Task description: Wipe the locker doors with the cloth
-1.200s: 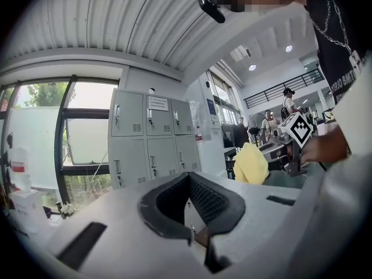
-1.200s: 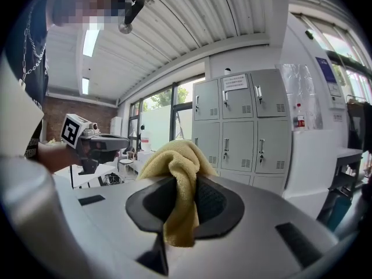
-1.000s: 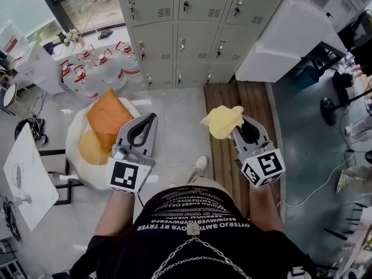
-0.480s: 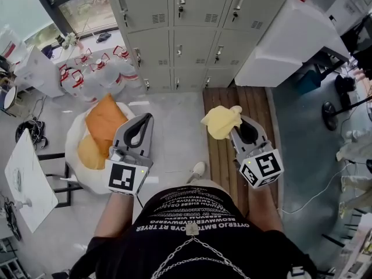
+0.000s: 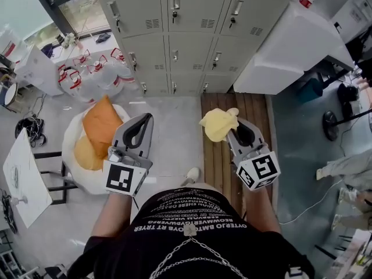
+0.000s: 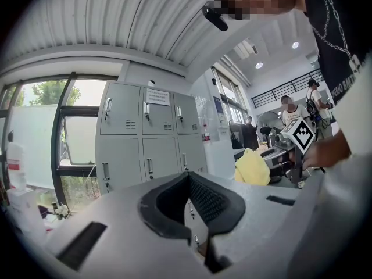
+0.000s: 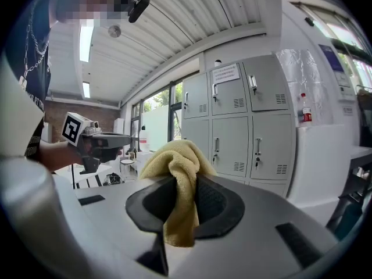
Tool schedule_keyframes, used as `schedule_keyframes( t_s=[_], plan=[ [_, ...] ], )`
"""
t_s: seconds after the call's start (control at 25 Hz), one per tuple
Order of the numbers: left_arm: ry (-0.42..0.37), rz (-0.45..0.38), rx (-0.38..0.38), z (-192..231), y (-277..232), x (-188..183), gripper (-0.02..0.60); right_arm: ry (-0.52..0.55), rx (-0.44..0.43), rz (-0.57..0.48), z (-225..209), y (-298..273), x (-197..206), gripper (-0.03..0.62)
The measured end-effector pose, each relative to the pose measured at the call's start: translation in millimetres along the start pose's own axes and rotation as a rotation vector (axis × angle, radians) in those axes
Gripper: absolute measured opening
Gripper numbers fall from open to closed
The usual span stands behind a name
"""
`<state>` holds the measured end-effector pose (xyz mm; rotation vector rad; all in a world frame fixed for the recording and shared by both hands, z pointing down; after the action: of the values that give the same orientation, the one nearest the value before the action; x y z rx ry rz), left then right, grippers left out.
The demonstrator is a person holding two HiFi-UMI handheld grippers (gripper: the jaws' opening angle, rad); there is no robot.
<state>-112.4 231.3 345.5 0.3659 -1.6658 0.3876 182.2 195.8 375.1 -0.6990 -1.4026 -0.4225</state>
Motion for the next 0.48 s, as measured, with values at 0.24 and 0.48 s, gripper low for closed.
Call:
schedule_keyframes(
  t_s=[0.24, 0.48],
  plan=[
    [0.028, 0.027, -0.041, -15.3, -26.0, 2.3, 0.003, -0.008, -0.039, -0.013, -33.6, -2.8, 10.8, 0.067],
    [0.031, 0.003, -0.092, -32.8, -49.3, -7.9, 0.003, -0.003, -0.068, -0.024, -67.6, -0.8, 11.0, 0.067]
  ],
)
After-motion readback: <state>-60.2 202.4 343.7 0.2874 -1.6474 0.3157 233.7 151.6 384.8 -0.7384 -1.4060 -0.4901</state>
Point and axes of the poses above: the fingertips, and each gripper's own axes: y backward along the fingers, z to its left, x out of its underside, the point moved 9 cm from there along y, backward along the fingers
